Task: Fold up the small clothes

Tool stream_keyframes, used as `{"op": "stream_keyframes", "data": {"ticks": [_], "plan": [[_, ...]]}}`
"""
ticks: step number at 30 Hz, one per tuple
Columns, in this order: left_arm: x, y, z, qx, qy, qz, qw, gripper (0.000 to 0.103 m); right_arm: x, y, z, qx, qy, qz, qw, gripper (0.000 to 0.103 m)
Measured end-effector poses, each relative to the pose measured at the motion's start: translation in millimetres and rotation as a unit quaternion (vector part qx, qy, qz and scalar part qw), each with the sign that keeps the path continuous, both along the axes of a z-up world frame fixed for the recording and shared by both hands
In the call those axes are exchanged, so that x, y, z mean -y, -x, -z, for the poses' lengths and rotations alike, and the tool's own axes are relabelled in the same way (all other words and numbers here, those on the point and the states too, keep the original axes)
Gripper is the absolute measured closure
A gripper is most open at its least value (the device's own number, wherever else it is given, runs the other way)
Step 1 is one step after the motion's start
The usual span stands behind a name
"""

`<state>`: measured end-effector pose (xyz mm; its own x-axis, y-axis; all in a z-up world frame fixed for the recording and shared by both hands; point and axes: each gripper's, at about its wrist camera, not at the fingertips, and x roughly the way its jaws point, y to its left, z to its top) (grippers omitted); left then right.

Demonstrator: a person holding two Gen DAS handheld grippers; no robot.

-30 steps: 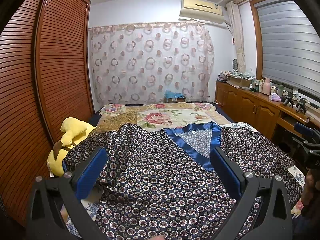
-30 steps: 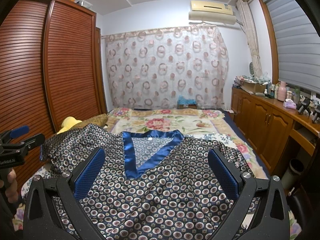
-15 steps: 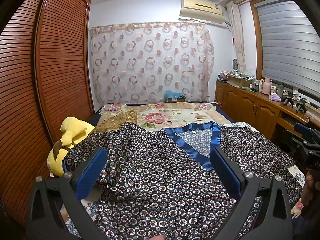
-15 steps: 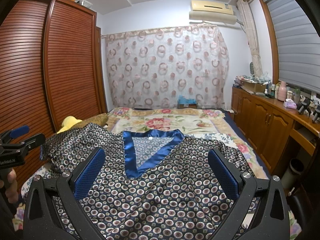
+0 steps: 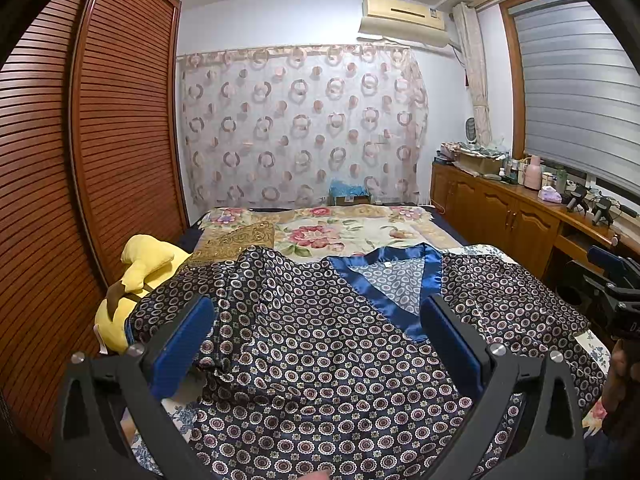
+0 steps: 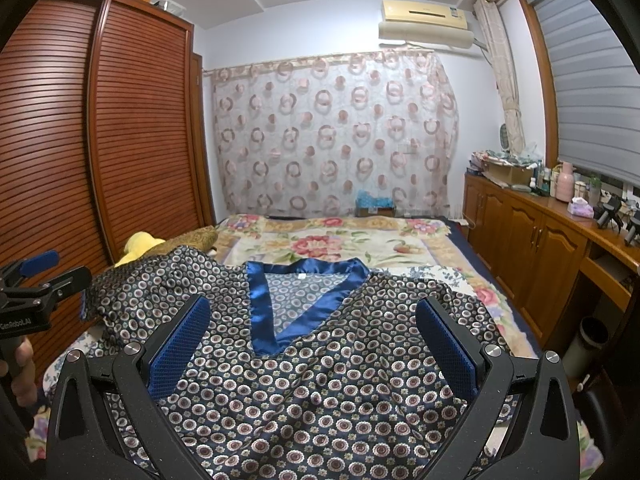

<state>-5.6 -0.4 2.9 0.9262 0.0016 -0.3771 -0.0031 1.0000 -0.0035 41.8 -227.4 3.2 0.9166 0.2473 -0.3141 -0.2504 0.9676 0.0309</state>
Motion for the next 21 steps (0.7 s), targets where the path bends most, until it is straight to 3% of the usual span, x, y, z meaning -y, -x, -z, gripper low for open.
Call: {"op": "stream_keyframes", "data": {"ticks": [15,21], "plan": [[-0.2,0.3,0.7,0.0,0.001,0.0,1.0,0.0,-5.0,2.1,7.6,-0.002,0.0,-0.003,1.0,0.0],[-12.4,-6.1,11.7,-0.018,0.001,-0.006,0.9998,0.0,-10.3,-5.7,13.6,-0.018,0.002,-0.019,1.0,0.0]]}}
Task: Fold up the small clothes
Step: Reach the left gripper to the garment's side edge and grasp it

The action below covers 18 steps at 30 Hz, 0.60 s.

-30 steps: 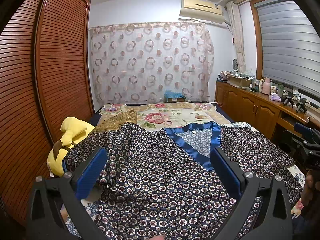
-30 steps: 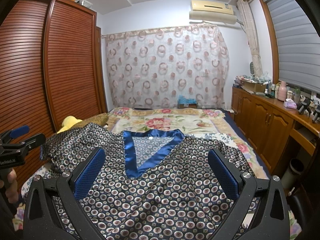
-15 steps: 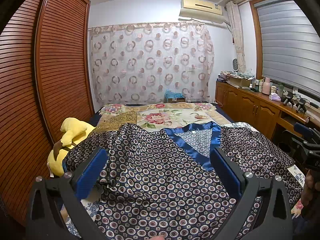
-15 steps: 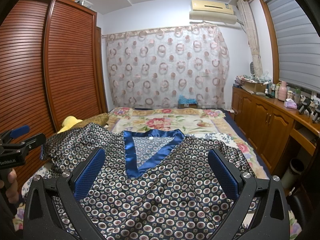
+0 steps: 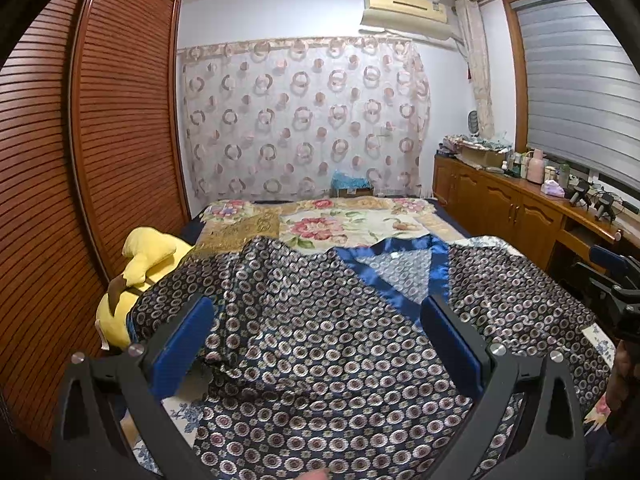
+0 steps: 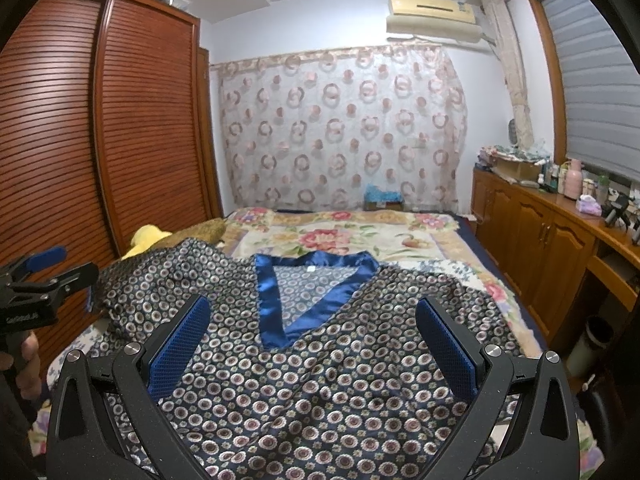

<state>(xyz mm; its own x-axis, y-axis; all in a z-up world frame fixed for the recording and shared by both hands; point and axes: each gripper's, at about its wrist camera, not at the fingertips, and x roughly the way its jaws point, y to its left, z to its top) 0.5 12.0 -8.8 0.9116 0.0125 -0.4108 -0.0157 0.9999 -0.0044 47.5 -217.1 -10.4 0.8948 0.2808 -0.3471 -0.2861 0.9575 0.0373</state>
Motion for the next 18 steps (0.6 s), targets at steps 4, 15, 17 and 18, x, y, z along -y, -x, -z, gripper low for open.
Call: {"op": "stream_keyframes", "data": {"ticks": [4,15,17,18], "plan": [[-14.7,-3.4,10.9,-0.014,0.002,-0.008,0.9999,0.0,-7.7,-2.4,6.3,-0.01,0.005,-0.014,1.0,0.0],[-56.1,-12.8,41.3,-0.051,0.0,-0.028,0.9983,0.0,-28.0,-11.4,25.6,-0.039,0.022,-0.056,0.997,0.0],[-65.7,-14.2,46.9,-0.058,0.0,-0.03,0.9978,0.0,-32.3,-13.8,30.3,-0.046,0.024,-0.066,0.996,0.0],[-71.3,-14.9,50.3,-0.061,-0.002,-0.036,0.9975,0.0,-35.2,-15.0,32.6,-0.05,0.028,-0.071,0.996,0.0]]}}
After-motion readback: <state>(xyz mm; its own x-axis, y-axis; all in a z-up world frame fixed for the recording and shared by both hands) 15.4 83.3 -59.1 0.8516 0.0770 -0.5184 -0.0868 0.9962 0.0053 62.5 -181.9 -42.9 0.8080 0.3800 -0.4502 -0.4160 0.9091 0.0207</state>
